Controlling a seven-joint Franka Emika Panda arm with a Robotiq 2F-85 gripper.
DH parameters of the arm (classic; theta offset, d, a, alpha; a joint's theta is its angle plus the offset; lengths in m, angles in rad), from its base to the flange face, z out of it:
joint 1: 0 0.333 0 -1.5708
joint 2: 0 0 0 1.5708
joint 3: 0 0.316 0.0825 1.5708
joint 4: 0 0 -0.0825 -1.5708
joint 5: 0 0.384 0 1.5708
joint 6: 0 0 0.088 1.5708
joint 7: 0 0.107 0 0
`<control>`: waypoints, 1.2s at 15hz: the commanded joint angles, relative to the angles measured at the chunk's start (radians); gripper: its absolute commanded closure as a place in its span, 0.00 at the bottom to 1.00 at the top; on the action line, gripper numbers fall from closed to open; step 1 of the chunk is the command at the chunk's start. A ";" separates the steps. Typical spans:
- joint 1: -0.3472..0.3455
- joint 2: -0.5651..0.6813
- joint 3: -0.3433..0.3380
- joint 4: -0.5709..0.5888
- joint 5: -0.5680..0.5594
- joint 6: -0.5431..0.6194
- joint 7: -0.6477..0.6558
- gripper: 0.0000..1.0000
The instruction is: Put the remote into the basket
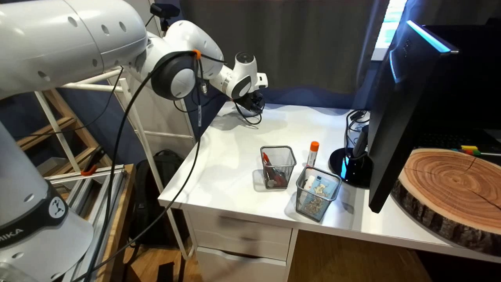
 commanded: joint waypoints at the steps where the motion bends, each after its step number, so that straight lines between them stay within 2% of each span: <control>1: -0.037 -0.088 -0.048 -0.094 -0.016 -0.179 0.021 0.00; 7: -0.073 -0.258 -0.124 -0.331 -0.029 -0.383 0.019 0.00; 8: -0.062 -0.290 -0.160 -0.370 -0.053 -0.339 0.033 0.00; 9: -0.054 -0.323 -0.194 -0.410 -0.067 -0.185 0.068 0.00; 10: -0.062 -0.364 -0.205 -0.450 -0.065 -0.135 0.075 0.00; 14: -0.031 -0.516 -0.315 -0.599 -0.086 0.137 0.124 0.00; 16: 0.005 -0.594 -0.389 -0.679 -0.094 0.135 0.147 0.00; 17: 0.055 -0.624 -0.466 -0.718 -0.092 0.106 0.216 0.00; 18: 0.087 -0.634 -0.507 -0.730 -0.080 0.104 0.266 0.00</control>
